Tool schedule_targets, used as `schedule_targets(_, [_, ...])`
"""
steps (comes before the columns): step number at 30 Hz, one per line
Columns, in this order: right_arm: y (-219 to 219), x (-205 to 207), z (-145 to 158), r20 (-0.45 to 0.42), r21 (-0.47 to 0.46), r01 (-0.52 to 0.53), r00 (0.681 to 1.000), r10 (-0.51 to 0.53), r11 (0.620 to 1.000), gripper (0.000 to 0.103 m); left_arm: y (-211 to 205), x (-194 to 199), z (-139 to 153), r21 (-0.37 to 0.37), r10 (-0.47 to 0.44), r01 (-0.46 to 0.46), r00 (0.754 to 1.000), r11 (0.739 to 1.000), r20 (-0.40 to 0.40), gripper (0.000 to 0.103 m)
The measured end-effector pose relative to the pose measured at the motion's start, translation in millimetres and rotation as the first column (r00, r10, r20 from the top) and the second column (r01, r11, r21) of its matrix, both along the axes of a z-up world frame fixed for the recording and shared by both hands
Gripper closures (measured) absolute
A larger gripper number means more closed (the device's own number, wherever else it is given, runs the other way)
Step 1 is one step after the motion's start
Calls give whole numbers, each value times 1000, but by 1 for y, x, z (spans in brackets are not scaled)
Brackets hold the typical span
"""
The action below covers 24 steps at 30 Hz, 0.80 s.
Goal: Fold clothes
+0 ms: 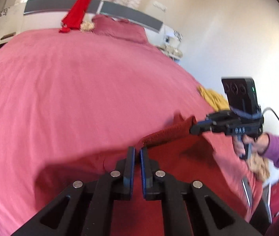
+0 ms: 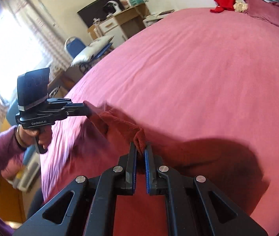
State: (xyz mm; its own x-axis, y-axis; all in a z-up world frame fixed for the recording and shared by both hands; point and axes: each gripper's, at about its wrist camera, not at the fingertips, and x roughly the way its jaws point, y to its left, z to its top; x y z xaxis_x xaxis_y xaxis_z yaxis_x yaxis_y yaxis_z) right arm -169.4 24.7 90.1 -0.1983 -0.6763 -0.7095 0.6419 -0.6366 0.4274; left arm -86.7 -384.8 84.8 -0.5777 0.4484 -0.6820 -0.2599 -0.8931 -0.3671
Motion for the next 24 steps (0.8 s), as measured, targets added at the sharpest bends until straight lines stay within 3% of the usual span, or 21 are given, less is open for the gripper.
schedule_targets(4, [41, 43, -40, 27, 117, 42, 999, -46, 992, 82, 14, 44, -42, -25, 61, -58, 994, 998, 93, 97])
schedule_targets(7, [62, 59, -58, 81, 203, 96, 990, -115, 975, 79, 12, 80, -59, -10, 126, -126, 979, 992, 158, 97])
schedule_targets(11, [95, 86, -33, 81, 110, 152, 984, -161, 982, 72, 2, 115, -44, 4, 192, -193, 976, 981, 104, 96])
schedule_targets(14, [100, 85, -10, 22, 6, 200, 979, -200, 980, 69, 4, 86, -19, -11, 238, -238, 971, 971, -8, 91])
schedule_targets(17, [81, 63, 9, 17, -78, 209, 978, -208, 975, 69, 12, 49, 0, 12, 272, -272, 956, 962, -109, 87])
schedule_targets(21, [23, 30, -9, 41, -58, 147, 989, -145, 987, 69, 21, 5, -12, 4, 287, -288, 955, 958, -77, 87])
schedule_targets(24, [-3, 15, -37, 26, 56, 114, 993, -116, 992, 69, 45, -11, -53, -133, 291, -287, 957, 949, 15, 87])
